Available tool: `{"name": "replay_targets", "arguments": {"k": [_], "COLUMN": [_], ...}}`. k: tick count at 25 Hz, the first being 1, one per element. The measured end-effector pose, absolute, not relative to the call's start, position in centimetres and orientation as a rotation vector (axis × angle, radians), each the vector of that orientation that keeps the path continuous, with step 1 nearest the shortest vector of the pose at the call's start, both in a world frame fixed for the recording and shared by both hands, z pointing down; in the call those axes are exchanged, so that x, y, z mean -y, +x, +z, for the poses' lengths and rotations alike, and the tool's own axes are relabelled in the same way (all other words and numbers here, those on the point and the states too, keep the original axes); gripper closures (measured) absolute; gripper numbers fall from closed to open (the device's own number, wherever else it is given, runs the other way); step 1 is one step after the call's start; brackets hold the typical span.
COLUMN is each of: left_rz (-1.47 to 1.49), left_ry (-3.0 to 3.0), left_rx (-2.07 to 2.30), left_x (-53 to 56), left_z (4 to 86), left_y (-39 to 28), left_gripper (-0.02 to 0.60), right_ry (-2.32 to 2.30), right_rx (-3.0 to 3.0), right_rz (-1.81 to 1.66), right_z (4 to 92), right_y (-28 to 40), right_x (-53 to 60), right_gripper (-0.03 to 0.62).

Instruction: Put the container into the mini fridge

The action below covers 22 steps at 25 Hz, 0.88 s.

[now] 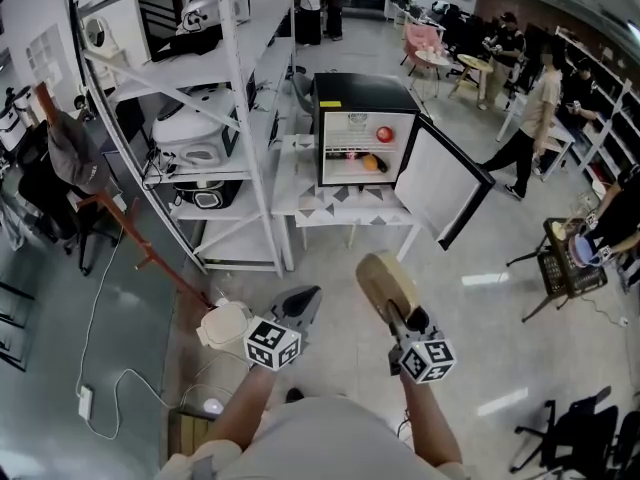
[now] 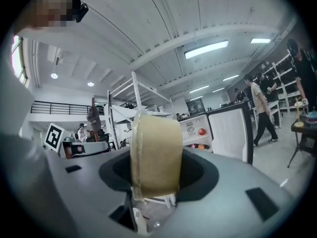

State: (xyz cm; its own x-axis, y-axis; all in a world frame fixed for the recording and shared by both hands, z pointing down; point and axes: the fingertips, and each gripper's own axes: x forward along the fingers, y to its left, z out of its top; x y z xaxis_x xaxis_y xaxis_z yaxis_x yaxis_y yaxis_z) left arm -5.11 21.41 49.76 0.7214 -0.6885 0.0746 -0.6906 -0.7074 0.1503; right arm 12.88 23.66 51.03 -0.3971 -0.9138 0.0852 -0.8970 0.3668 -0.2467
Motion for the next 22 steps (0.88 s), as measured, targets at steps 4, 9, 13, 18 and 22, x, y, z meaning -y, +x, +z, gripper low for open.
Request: {"name": "replay_targets", "arguments": {"k": [4, 9, 13, 18, 22], "left_rz": [0.045, 0.039, 0.062, 0.077, 0.099], "left_ry": [2.752, 2.711, 2.716, 2.696, 2.688], "left_rx": [1.117, 1.158, 1.167, 1.19, 1.187], "left_x": [-22.2, -22.9, -23.7, -24.7, -24.9], "left_z": [50.2, 50.6, 51.0, 51.6, 52.2], "left_y": [-4.2, -3.8, -2.6, -1.9, -1.5], "left_gripper": [0.577, 0.577, 0.577, 0.578, 0.577], "right_ry": [-1.684, -1.659, -1.63, -1.597, -1.576], "right_rx": [-2.568, -2.571, -2.536, -2.545, -2.543], "right_rz": [-0.38, -0.379, -0.427, -0.468, -0.478], "right_z": [51.2, 51.3, 52.1, 53.4, 53.5], "right_y": [13.6, 14.8, 16.1, 16.6, 16.7], "right_x": [-24.4, -25.6, -26.3, -26.9, -26.6], "right_gripper": [0.382, 0.382, 0.384, 0.384, 0.384]}}
